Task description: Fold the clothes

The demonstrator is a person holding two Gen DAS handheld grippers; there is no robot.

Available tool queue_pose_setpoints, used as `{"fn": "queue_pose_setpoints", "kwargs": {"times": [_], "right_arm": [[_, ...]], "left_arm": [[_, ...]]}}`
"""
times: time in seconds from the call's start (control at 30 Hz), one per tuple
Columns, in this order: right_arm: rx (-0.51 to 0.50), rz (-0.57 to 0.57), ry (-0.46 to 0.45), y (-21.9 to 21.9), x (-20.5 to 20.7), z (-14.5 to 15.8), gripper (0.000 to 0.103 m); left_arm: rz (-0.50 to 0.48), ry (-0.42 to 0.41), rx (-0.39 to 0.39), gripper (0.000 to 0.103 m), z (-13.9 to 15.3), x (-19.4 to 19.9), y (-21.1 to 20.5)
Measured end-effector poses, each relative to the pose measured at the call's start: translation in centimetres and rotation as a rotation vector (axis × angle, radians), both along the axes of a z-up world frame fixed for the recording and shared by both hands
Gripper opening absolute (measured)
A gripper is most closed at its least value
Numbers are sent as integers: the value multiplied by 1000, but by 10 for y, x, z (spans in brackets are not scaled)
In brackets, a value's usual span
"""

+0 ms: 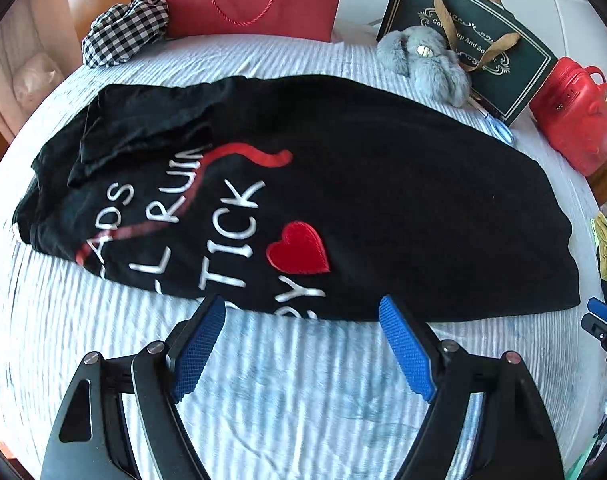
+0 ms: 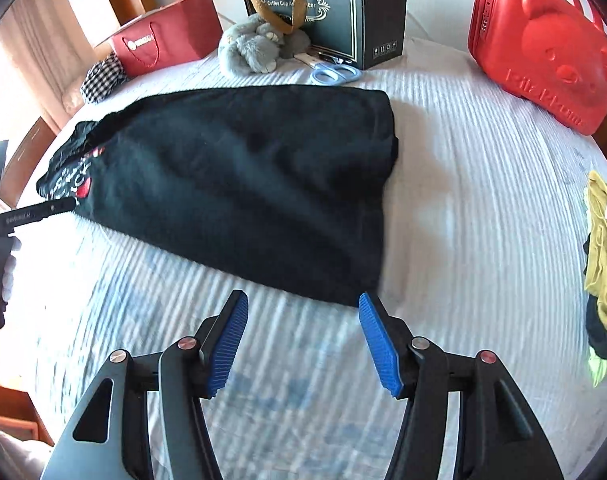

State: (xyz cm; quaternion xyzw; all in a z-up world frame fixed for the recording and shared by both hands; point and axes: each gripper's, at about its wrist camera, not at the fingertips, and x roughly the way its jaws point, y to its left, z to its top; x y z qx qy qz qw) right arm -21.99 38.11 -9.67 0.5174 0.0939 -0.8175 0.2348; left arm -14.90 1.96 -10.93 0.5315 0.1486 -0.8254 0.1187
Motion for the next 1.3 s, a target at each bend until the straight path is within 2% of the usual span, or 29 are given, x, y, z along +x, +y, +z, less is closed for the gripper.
{"fn": "queue_pose_setpoints", "kwargs": {"times": [0.13, 0.33, 0.4, 0.5, 0.63, 0.8, 0.93, 1.03, 1.2, 1.3], "right_arm": [[38, 69, 28, 12, -3, -10, 59], [33, 104, 42, 3, -14, -25, 59], [43, 111, 40, -3, -17, -29, 59], [-2, 81, 37, 0, -16, -21, 59], [-64, 73, 41, 16, -21, 2, 59], [-91, 153, 24, 24, -58, 34, 57], [-88, 256, 23, 27, -100, 48, 57], [-80, 358, -2, 25, -131, 42, 56], [-22, 602, -40, 4, -169, 29, 55], [9, 698, -43, -6, -187, 24, 55]], "left_arm": [[-5, -20, -31, 80, -4, -4, 29], [-9, -18, -60, 80, -6, -26, 40], [-11, -3, -40, 80, -2, -28, 43], [-57, 10, -35, 80, 3, -31, 59], [-51, 8, -16, 80, 4, -35, 95], [31, 10, 86, 80, 4, -37, 152], [123, 9, 98, 80, -1, -49, 199], [217, 6, 102, 80, -7, -59, 230], [477, -2, 94, 80, -12, -72, 271], [561, -40, 88, 81, -14, -77, 286]]}}
